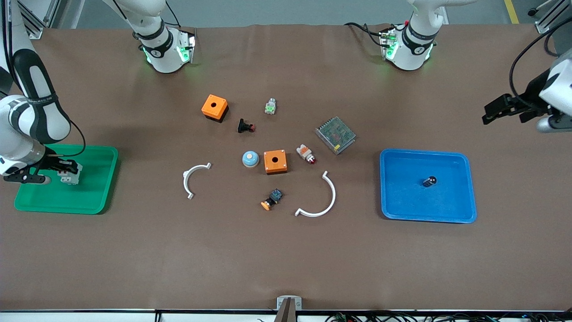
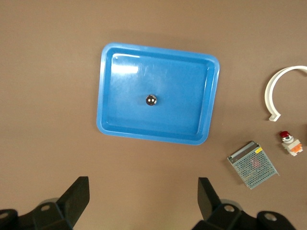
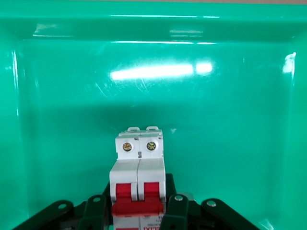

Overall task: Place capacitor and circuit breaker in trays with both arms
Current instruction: 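Open the left gripper and lift away while the right gripper lowers the breaker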

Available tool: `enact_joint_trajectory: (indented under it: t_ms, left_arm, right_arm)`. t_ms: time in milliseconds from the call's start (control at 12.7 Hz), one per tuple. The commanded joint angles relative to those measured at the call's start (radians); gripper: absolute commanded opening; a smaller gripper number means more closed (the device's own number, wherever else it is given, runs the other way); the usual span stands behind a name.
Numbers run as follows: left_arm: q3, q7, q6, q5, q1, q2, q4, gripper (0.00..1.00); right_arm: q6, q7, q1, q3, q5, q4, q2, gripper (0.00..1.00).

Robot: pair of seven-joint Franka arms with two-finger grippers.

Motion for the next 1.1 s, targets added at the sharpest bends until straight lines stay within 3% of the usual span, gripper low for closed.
enact_joint_trajectory:
  t_ms: [0,79,157,236,472,787,1022]
  left_arm:
    - [-0.008,-0.002,-0.030,-0.014,0.005,0.025,0.078,0.99]
    - [-0.010,0.000,-0.030,-0.014,0.002,0.028,0.095,0.99]
    - [-0.016,-0.006,-0.030,-0.014,0.000,0.030,0.115,0.99]
    - [-0.031,-0.029,-0.030,-0.013,0.000,0.030,0.122,0.99]
    - [-0.037,-0.055,-0.030,-0.014,0.003,0.030,0.139,0.99]
    - [-0.039,-0.043,-0.059,-0.014,0.005,0.025,0.139,0.99]
    - [-0.037,-0.049,-0.060,-0.014,0.006,0.027,0.141,0.99]
  right_arm:
    - [0.006,-0.003,-0.024,0.019,-0.008,0.006,-0.001,0.06]
    - [0.004,-0.003,-0.024,0.019,-0.008,0.006,-0.001,0.19]
    - [0.004,-0.003,-0.023,0.019,-0.008,0.006,-0.001,0.65]
    - [0.003,-0.002,-0.024,0.019,-0.008,0.009,-0.001,1.00]
    - [-0.078,-0.052,-0.018,0.019,-0.009,0.087,-0.007,1.00]
    - [-0.415,-0.074,0.006,0.022,-0.009,0.301,-0.024,1.00]
    - [-0.575,-0.031,0.083,0.022,-0.008,0.365,-0.087,1.00]
